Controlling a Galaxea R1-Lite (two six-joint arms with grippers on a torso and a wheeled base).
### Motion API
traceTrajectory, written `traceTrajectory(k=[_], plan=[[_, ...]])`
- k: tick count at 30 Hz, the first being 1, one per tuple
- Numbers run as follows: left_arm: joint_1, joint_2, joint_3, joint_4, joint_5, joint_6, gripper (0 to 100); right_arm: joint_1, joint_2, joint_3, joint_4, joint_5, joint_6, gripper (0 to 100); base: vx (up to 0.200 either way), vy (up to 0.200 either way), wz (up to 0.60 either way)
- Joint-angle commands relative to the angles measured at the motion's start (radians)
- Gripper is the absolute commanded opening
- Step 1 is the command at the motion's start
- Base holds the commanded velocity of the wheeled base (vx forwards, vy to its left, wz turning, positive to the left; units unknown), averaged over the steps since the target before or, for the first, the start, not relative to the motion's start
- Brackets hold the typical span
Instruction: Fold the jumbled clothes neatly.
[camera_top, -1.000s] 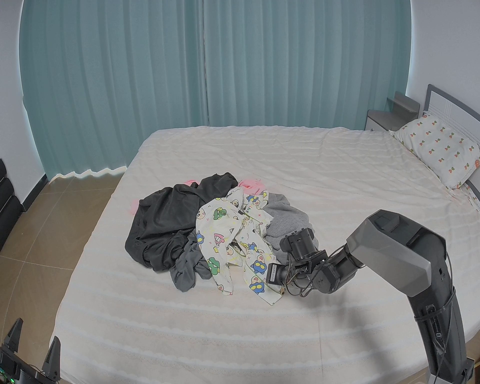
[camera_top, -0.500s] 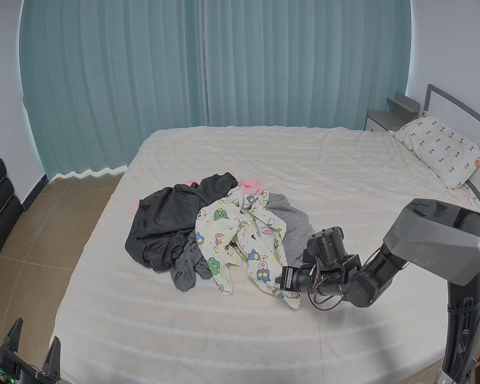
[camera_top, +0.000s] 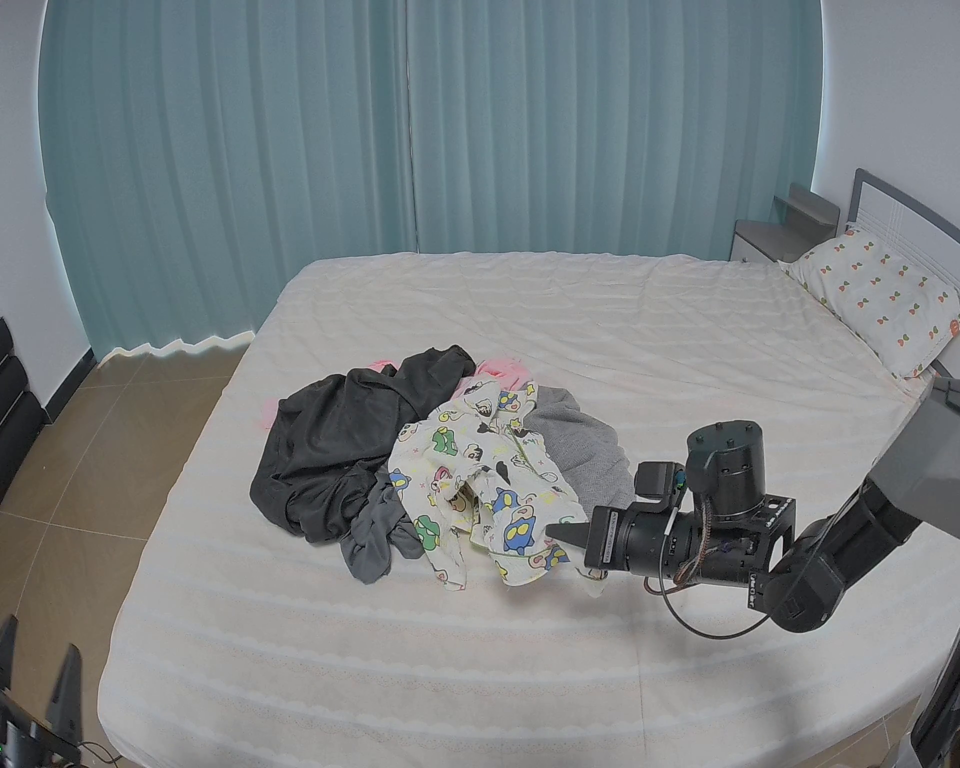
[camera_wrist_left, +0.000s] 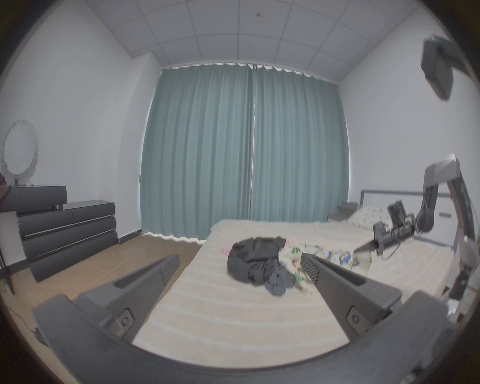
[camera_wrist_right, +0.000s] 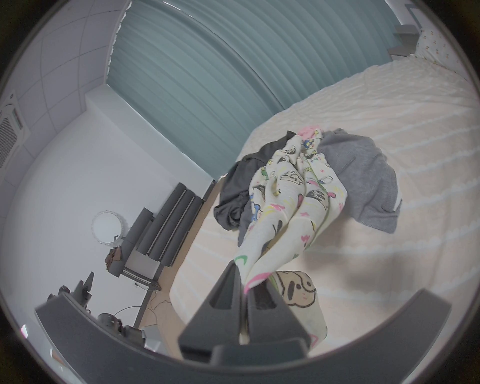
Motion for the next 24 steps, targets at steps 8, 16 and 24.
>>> traceTrajectory(k=[8,16,24], plan=[[-0.099,0.452,-0.221,-0.005,-0.335,-0.030,100,0.052,-0.220,-0.170,0.040,0.045,0.002,0,0.000,0.000,0.00],[-0.179,0.650,-0.209,-0.003,-0.459,0.022,100,0.077,-0.277,-0.336,0.192,0.044,0.002,0,0.000,0.000,0.00],[-0.355,0.855,-0.157,-0.074,-0.470,0.030,100,0.117,-0.275,-0.442,0.230,0.036,0.000,0,0.000,0.000,0.00]])
